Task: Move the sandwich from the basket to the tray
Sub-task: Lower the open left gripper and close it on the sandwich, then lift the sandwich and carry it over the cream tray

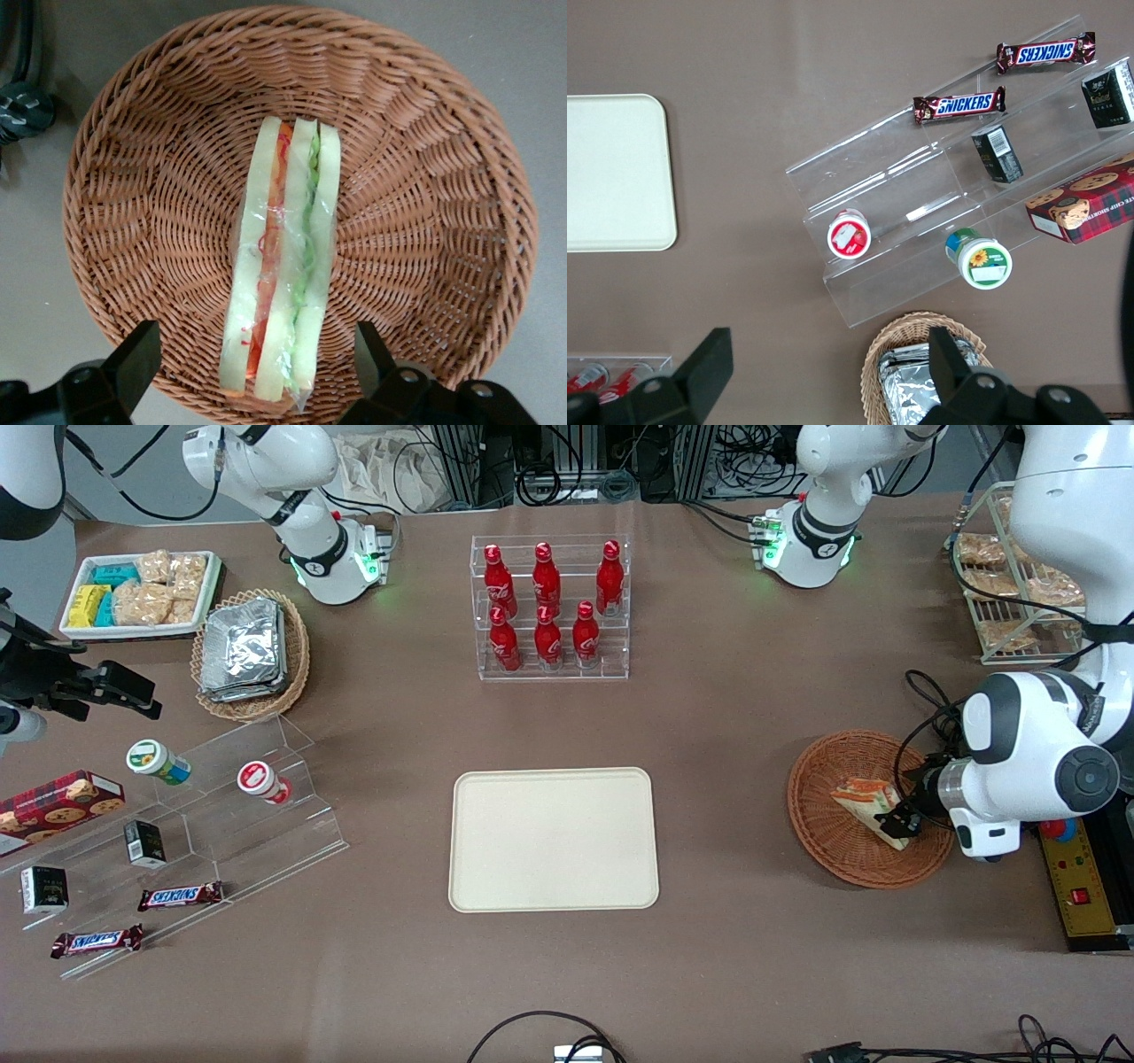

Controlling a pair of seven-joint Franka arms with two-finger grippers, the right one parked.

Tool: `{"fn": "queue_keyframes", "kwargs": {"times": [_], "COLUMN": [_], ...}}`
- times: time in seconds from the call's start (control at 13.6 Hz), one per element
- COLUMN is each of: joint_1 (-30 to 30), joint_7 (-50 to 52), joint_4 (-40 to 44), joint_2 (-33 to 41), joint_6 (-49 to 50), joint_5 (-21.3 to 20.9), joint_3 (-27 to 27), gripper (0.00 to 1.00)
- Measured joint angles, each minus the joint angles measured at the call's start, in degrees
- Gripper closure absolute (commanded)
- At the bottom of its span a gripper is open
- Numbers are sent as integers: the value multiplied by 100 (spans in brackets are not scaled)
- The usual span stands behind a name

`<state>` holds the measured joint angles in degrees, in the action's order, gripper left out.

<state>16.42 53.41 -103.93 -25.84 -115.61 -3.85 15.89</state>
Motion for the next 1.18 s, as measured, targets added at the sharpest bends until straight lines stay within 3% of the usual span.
{"fn": "queue_keyframes", "kwargs": {"times": [0.44,0.59,0.81,1.18], "joint_1": [20,20,24,27], "joint_7": [-1,-1,-2,-21], "joint_4": [-176,-217,-237,-194], "joint_2": [-117,-169,-266,-309], "joint_6": [-51,-114,-176,-219], "joint_5": [-1,-1,-1,-1], "joint_3": [-6,-6,-8,-8], "gripper": [2,8,68,100]}}
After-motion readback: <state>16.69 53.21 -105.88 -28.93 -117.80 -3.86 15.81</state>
